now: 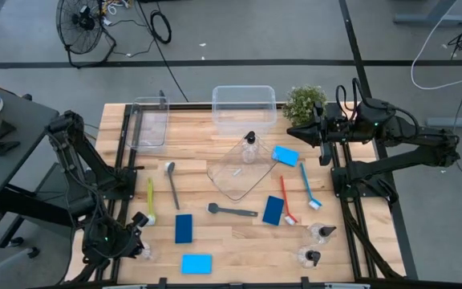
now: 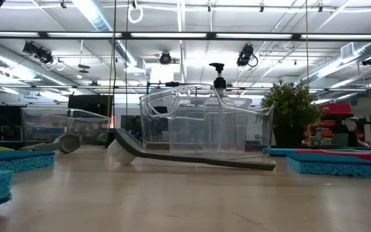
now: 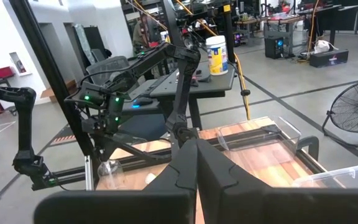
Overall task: Pick & Place Kitchen Sink Supplies
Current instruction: Put the dishwashing liquid dispenser into the right transparent bin
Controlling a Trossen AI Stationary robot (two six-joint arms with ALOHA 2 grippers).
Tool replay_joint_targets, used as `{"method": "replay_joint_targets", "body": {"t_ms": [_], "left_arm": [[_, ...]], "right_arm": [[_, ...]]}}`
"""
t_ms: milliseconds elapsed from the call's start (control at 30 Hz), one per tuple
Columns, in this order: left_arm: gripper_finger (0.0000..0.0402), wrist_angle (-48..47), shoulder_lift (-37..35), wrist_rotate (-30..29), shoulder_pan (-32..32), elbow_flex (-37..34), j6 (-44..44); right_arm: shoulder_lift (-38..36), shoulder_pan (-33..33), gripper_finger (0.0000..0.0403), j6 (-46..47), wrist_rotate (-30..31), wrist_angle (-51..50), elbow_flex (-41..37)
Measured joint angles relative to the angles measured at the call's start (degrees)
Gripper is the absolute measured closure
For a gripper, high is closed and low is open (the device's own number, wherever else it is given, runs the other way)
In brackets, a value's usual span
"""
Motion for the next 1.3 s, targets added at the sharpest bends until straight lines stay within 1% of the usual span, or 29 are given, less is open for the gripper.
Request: {"method": "replay_joint_targets", "body": {"t_ms": [67, 133, 300, 467, 700, 800, 1033, 1300], "left_arm": [[0.0260, -0.08, 0.00, -0.09, 0.00, 0.02, -0.02], [0.0260, -0.20, -0.02, -0.11, 0.00, 0.02, 0.00], [0.0247, -0.35, -0.04, 0.23, 0.44, 0.02, -0.02], [0.0261, -0.20, -0.11, 1.75, 1.72, 0.09, 0.02], [0.0261, -0.78, -0.81, 3.34, 3.98, 0.15, 0.33], [0.0261, -1.60, -1.10, 4.28, 5.34, 1.41, 0.33], [0.0261, -7.55, -1.36, 4.77, 9.81, 5.88, 1.29], [0.0261, -12.24, -1.38, 4.63, 18.45, 10.23, 5.99]], "right_arm": [[0.00, 0.00, 0.0396, 0.00, 0.00, 0.01, 0.00], [0.00, 0.00, 0.0396, 0.00, 0.02, 0.00, 0.00], [0.00, 0.00, 0.0396, 0.00, 0.04, 0.00, 0.00], [0.00, 0.00, 0.0396, 0.00, 0.20, 0.00, 0.00], [0.02, 0.00, 0.0396, -0.03, 0.17, 0.13, 0.00], [0.02, 0.00, 0.0396, -0.76, 0.15, 0.15, 0.00], [0.02, 0.00, 0.0396, -2.16, 0.07, 0.20, 0.00], [0.02, 0.00, 0.0396, -3.23, -0.04, 0.22, 0.00]]}}
